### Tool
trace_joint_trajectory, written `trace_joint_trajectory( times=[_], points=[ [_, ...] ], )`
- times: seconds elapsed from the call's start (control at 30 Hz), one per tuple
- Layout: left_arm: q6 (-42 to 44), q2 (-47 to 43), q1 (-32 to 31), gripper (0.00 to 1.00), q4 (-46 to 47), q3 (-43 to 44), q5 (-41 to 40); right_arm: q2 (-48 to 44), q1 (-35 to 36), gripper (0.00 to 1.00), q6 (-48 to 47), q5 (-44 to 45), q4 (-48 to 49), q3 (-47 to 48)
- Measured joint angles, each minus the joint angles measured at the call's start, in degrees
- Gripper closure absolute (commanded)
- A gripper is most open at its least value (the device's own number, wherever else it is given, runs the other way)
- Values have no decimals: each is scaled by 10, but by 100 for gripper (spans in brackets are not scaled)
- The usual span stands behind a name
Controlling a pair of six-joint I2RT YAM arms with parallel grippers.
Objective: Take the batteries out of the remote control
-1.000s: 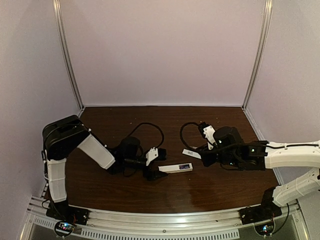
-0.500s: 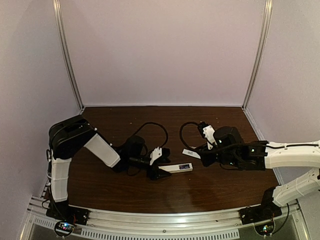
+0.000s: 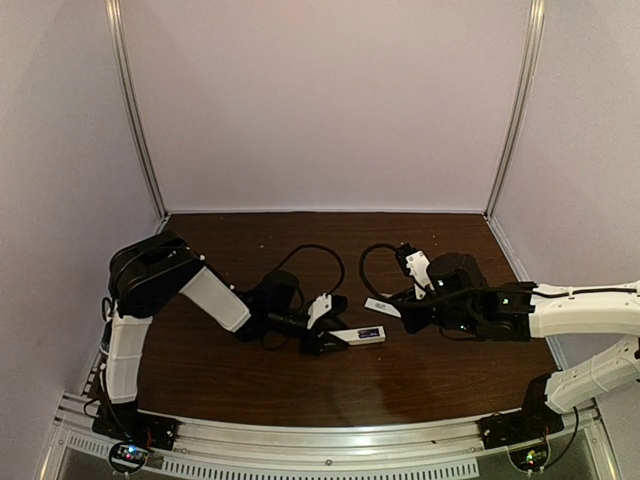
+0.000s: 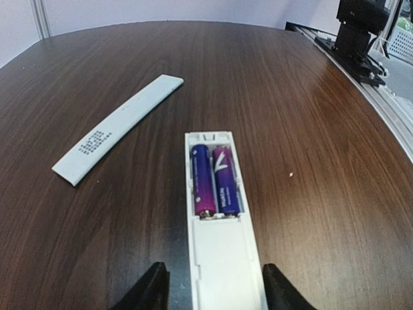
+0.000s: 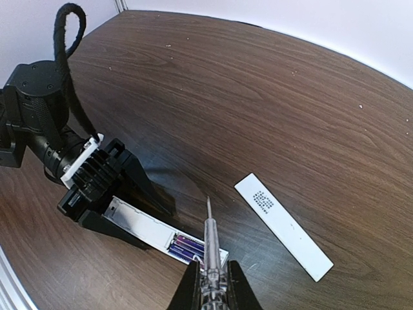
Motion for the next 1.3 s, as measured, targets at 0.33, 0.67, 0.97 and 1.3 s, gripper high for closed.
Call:
trace_joint_trajectory(
  times=[0.33,0.67,0.97,1.3],
  points=[
    [2,10,0,86,-12,19,4,0,-2,100,0,0,0,0],
    [10,-27,-1,100,-11,-29,-15,-5,-3,100,5,0,-7,0],
    [31,-84,-1,100,-8,-96,-54,-10,-3,100,9,-13,-36,8],
    [58,-148,-9,100,32,-151,-127,-13,-3,100,10,-35,-51,20]
  ],
)
